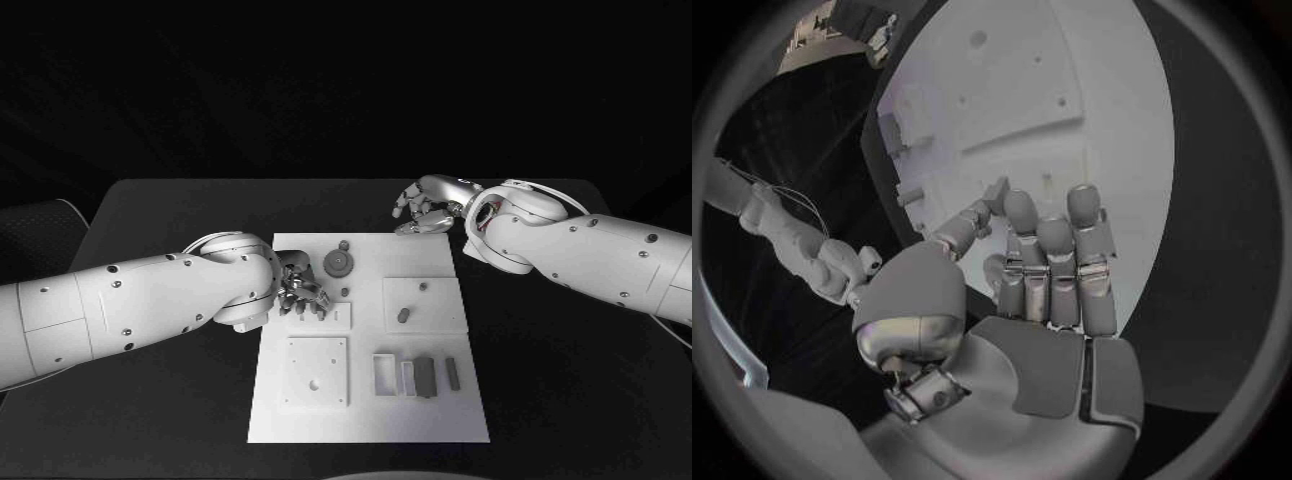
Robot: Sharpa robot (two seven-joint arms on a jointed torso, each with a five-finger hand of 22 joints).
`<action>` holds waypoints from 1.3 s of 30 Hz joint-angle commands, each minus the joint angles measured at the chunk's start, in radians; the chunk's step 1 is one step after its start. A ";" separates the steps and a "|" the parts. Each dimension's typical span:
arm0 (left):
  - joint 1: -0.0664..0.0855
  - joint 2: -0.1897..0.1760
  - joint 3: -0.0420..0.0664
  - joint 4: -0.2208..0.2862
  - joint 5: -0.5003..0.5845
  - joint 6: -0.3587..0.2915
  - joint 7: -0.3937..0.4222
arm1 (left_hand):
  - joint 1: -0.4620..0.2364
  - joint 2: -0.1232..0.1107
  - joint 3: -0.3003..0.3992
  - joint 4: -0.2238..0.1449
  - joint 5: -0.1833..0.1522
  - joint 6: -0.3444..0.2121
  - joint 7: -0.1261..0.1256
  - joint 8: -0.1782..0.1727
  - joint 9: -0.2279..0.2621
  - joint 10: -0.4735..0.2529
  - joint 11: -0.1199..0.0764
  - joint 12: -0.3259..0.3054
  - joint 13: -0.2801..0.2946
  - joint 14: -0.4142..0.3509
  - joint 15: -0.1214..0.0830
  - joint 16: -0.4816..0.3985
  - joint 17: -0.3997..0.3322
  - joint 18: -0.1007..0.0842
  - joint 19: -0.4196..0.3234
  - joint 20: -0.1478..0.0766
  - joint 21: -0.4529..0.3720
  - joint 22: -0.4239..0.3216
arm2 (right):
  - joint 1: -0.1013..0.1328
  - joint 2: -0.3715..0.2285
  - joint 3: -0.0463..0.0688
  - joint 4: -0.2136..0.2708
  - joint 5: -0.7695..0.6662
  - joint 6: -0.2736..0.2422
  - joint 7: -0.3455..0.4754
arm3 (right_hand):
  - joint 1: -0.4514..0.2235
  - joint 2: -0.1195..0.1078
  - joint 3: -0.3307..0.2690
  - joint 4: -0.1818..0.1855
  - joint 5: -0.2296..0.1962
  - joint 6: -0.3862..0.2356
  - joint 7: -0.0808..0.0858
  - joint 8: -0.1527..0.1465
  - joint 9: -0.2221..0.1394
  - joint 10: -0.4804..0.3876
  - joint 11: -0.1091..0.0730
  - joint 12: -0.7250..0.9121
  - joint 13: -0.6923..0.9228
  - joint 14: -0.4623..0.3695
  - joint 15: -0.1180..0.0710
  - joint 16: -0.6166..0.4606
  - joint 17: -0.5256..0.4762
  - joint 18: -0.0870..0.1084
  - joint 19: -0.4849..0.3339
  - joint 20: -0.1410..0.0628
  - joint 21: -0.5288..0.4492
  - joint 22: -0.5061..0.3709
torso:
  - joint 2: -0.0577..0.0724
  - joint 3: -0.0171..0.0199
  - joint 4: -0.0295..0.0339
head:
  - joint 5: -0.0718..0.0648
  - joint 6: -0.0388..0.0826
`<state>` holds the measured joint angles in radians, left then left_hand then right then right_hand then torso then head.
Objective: Assemble the parts on the task board
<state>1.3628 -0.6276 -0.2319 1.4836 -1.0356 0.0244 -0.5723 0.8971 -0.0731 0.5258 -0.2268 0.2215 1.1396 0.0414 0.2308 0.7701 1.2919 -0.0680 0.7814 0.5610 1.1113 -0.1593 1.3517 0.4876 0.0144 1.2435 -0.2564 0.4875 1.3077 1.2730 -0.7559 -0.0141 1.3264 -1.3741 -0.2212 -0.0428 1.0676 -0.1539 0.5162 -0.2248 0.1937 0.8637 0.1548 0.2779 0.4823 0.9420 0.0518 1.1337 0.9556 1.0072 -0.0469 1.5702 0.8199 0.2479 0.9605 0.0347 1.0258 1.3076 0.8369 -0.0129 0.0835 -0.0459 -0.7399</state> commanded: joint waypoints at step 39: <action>-0.007 -0.038 -0.004 0.035 0.075 -0.197 0.054 | 0.142 -0.021 0.094 -0.061 0.210 0.041 -0.009 0.022 0.009 0.028 -0.010 0.039 0.000 0.026 -0.018 0.038 -0.006 -0.004 0.031 -0.010 0.042 0.023 | 0.000 0.002 0.000 -0.011 -0.001 0.011 0.006 | -0.013 0.000 0.001 0.017 0.005 -0.004 0.011 -0.007 -0.004 -0.003 0.003 0.008 -0.003 0.005 -0.002 -0.002 0.001 0.014 0.005 -0.001 -0.006 0.012 | 0.000 -0.0002 0.0007 | 0.005 0.000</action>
<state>1.3560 -0.6657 -0.2363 1.5131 -0.9679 -0.1126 -0.5458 0.9811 -0.1572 0.5379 -0.2147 0.4262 1.1741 0.0323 0.2436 0.7750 1.3129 -0.0760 0.8165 0.5598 1.1192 -0.1539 1.3838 0.4802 0.0144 1.2515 -0.2506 0.5249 1.3074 1.2729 -0.7538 -0.0141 1.3150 -1.3724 -0.2203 -0.0424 1.0676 -0.1539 0.5162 -0.2136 0.1936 0.8607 0.1612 0.2779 0.4796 0.9421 0.0517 1.1375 0.9538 1.0080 -0.0475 1.5702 0.8199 0.2491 0.9591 0.0361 1.0258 1.3076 0.8368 -0.0130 0.0840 -0.0409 -0.7387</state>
